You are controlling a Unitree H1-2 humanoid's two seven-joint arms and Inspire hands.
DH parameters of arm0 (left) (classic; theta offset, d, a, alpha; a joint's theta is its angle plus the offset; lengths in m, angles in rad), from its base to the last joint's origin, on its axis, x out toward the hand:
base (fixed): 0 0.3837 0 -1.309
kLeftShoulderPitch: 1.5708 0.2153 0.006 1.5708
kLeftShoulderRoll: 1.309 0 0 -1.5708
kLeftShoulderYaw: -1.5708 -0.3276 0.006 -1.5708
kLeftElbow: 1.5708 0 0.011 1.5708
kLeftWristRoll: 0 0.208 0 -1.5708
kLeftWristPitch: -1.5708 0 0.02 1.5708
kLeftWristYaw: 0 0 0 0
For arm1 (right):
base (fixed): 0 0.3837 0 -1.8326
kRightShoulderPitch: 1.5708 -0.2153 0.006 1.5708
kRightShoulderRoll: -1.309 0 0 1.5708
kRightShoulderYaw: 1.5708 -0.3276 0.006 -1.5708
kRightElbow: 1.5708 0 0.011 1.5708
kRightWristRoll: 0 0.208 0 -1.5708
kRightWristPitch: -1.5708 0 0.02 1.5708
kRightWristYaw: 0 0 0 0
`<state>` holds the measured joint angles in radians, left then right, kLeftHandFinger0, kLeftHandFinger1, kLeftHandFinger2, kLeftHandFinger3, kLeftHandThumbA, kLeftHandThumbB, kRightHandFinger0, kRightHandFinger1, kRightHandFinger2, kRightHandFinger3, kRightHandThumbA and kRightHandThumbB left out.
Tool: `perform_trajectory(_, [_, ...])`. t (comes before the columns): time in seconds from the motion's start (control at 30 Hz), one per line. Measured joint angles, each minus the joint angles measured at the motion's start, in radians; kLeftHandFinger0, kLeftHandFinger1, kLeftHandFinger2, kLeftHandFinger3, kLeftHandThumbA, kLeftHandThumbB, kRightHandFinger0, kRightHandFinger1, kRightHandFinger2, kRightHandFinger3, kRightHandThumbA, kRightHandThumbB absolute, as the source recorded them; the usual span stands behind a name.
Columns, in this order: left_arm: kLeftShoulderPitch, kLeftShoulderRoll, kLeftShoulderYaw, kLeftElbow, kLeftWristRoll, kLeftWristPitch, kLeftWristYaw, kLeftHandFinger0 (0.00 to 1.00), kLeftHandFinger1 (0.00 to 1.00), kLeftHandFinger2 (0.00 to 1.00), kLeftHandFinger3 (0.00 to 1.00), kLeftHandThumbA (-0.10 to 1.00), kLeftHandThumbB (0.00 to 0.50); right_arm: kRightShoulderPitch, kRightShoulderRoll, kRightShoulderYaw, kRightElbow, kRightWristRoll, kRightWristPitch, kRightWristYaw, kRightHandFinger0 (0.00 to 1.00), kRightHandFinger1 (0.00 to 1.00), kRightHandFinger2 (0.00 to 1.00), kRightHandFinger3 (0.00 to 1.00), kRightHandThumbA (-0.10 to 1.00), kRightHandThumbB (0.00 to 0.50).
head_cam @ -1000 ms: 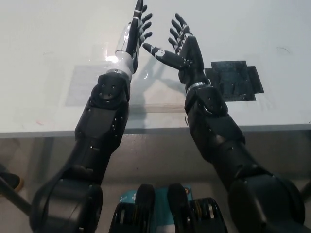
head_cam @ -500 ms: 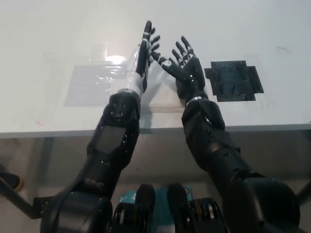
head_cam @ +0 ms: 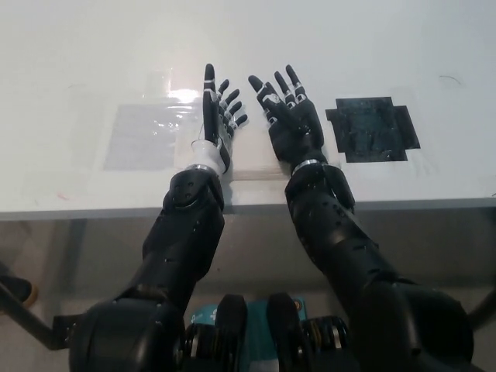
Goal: A stack of napkins is kept in the middle of the table close to the robot and the robot places both its hands sideways on the stack. Then it moves its hands away from each other while pressing down on the napkins to make them smooth
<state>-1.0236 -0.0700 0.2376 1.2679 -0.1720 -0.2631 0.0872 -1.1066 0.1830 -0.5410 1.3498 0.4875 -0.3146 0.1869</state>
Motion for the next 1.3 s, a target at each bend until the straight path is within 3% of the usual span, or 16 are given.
perform_trajectory(0.63, [0.000, 0.000, -0.006, 0.034, -0.009, -0.040, -0.010, 1.00, 1.00, 1.00, 1.00, 1.00, 0.287, 0.042, -0.018, 0.026, 0.049, 0.009, 0.014, 0.015, 1.00, 1.00, 1.00, 1.00, 1.00, 0.241])
perform_trajectory(0.97, [0.007, 0.002, -0.011, 0.027, -0.009, -0.044, -0.024, 1.00, 1.00, 1.00, 1.00, 1.00, 0.283, 0.056, -0.049, 0.107, 0.052, -0.019, 0.011, 0.014, 1.00, 1.00, 1.00, 1.00, 1.00, 0.244])
perform_trajectory(1.3, [0.039, 0.033, -0.013, -0.013, -0.011, -0.045, -0.051, 1.00, 1.00, 1.00, 1.00, 1.00, 0.296, 0.061, -0.106, 0.114, 0.052, -0.023, 0.011, 0.014, 1.00, 1.00, 1.00, 1.00, 1.00, 0.224])
